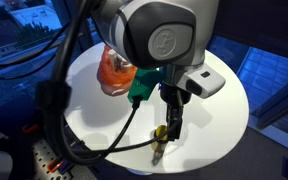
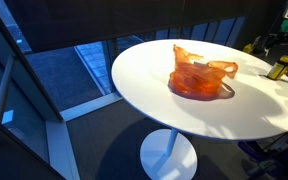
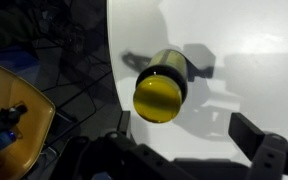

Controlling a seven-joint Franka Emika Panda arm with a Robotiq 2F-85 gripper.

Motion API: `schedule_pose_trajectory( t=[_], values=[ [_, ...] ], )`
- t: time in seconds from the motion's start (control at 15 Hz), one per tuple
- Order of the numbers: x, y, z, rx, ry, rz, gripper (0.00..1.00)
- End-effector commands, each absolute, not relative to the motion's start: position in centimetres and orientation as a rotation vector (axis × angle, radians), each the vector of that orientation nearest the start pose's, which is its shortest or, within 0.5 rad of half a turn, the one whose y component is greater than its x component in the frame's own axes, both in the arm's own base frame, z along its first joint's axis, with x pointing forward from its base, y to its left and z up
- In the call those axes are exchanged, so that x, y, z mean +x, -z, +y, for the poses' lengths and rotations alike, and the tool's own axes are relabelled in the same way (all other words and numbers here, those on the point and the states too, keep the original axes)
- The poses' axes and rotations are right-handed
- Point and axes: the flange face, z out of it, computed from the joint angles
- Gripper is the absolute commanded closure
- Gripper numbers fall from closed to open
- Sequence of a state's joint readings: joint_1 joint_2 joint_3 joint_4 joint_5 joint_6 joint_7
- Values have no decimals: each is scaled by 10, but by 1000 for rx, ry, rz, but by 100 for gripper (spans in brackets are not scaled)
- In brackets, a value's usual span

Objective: Put the brown bottle in the plastic

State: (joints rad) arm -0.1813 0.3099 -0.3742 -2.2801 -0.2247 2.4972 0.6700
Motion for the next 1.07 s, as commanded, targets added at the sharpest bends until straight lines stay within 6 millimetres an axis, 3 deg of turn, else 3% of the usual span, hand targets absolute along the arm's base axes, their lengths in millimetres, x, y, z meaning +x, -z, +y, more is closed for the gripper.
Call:
schedule_pose_trajectory(
  t=[0.0, 0.47, 0.53, 0.6, 0.73, 1.0],
  values=[
    [439, -220, -282, -2925, -106, 1666, 0],
    [432, -213, -279, -2928, -148, 1669, 0],
    [431, -213, -279, -2929, -152, 1668, 6],
    [431, -212, -279, -2928, -152, 1668, 28],
    [432, -212, -278, -2930, -146, 1666, 32],
    [434, -214, -276, -2936, -139, 1656, 65]
  ],
)
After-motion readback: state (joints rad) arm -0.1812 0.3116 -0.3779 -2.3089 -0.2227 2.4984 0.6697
